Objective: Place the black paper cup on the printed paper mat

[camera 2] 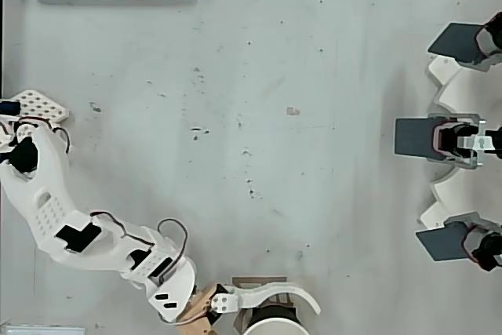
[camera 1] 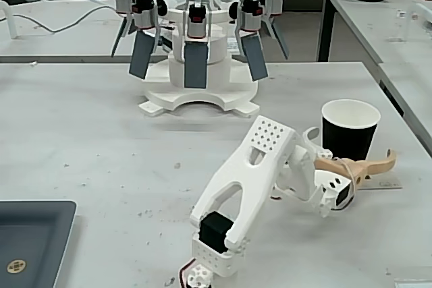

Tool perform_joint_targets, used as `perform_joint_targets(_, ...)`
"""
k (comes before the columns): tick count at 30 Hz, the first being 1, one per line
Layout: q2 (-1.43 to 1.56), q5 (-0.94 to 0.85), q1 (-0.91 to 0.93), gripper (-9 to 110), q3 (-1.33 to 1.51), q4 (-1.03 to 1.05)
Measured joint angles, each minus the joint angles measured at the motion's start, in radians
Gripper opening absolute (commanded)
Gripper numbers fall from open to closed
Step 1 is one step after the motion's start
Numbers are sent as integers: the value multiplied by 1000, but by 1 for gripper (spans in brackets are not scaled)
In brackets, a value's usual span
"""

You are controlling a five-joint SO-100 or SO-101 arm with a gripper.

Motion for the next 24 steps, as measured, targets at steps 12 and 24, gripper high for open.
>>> perform_joint_targets(12,291,-54,0,47,371,-63)
perform_joint_targets(24,658,-41,-2,43,730,-132)
